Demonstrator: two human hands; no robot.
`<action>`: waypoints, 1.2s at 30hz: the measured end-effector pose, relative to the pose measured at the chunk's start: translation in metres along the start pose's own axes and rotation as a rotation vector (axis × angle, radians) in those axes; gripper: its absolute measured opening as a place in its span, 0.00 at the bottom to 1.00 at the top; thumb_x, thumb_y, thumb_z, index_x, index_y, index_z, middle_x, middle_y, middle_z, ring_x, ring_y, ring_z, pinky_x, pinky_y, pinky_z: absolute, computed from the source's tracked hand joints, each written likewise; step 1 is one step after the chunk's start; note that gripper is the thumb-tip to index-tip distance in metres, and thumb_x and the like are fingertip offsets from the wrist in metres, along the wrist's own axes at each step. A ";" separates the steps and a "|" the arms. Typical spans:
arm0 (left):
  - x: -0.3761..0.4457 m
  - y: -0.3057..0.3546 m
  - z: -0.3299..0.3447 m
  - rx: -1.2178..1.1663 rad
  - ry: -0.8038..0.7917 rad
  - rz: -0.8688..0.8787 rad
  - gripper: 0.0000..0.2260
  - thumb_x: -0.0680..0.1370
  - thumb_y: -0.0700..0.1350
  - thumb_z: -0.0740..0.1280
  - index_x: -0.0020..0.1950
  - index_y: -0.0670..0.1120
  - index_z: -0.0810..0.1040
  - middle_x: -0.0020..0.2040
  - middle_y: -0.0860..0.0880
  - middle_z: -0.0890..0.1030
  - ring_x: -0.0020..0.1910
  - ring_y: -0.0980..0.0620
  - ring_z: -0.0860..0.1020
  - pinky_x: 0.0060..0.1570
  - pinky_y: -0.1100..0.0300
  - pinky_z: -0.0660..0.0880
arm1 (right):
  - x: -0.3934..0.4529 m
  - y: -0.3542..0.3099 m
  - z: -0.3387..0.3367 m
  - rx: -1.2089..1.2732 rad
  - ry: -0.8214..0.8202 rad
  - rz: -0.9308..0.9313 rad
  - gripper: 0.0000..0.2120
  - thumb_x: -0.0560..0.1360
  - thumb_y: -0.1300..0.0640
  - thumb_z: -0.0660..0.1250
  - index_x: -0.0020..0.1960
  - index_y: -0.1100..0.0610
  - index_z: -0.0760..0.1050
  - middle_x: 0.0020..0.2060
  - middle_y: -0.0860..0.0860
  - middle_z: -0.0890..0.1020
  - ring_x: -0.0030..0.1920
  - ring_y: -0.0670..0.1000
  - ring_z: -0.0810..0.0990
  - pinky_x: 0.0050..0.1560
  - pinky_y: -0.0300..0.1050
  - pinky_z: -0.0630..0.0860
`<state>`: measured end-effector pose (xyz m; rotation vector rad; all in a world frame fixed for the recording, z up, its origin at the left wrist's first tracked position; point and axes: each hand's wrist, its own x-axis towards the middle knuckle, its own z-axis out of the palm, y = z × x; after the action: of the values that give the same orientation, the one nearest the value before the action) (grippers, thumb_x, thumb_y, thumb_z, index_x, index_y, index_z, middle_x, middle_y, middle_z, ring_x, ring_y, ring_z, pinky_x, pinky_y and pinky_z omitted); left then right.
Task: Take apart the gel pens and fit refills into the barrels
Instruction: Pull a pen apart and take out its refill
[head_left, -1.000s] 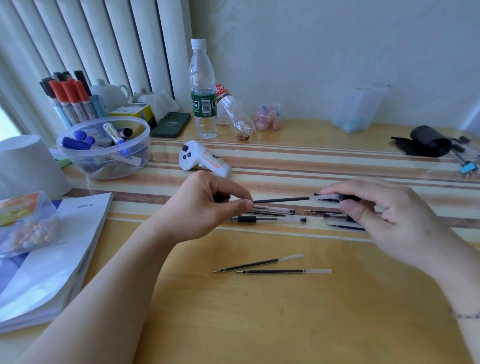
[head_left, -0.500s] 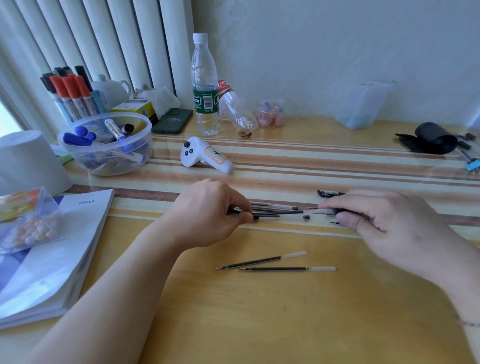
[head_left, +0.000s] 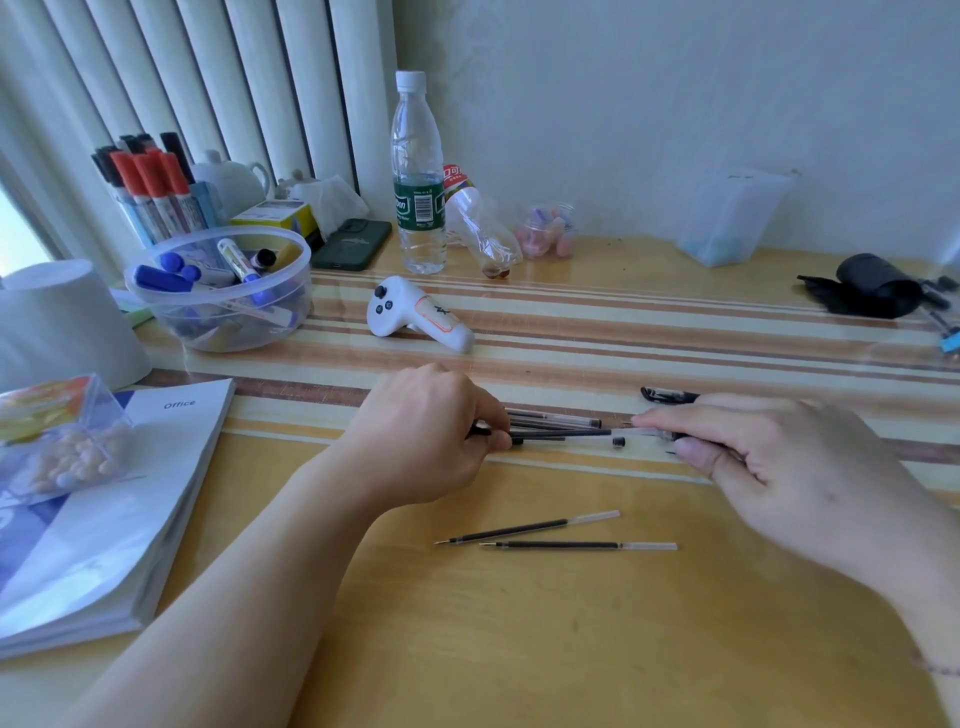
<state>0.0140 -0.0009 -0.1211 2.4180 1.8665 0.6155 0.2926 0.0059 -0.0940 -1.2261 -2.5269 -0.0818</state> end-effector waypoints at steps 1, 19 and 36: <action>0.000 0.000 0.001 0.008 -0.010 0.008 0.07 0.75 0.53 0.68 0.49 0.58 0.84 0.35 0.58 0.83 0.35 0.52 0.78 0.32 0.61 0.71 | 0.000 -0.001 -0.001 -0.015 0.006 0.006 0.15 0.76 0.52 0.61 0.57 0.38 0.79 0.39 0.34 0.81 0.32 0.46 0.77 0.26 0.39 0.70; 0.001 -0.003 -0.002 -0.072 0.128 0.001 0.05 0.74 0.48 0.70 0.45 0.56 0.85 0.28 0.51 0.81 0.30 0.48 0.76 0.30 0.57 0.74 | 0.003 0.007 0.005 0.297 0.155 0.158 0.08 0.74 0.46 0.64 0.51 0.36 0.76 0.44 0.31 0.81 0.35 0.43 0.79 0.33 0.46 0.76; 0.001 0.001 -0.002 -0.160 0.090 0.018 0.05 0.74 0.48 0.71 0.47 0.56 0.86 0.32 0.53 0.84 0.32 0.51 0.79 0.32 0.54 0.77 | 0.006 0.006 0.013 0.472 0.178 0.074 0.07 0.76 0.41 0.61 0.48 0.40 0.77 0.37 0.45 0.83 0.35 0.49 0.80 0.36 0.48 0.76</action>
<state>0.0147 -0.0009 -0.1191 2.3449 1.7536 0.8537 0.2903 0.0168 -0.1048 -1.0618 -2.1734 0.3846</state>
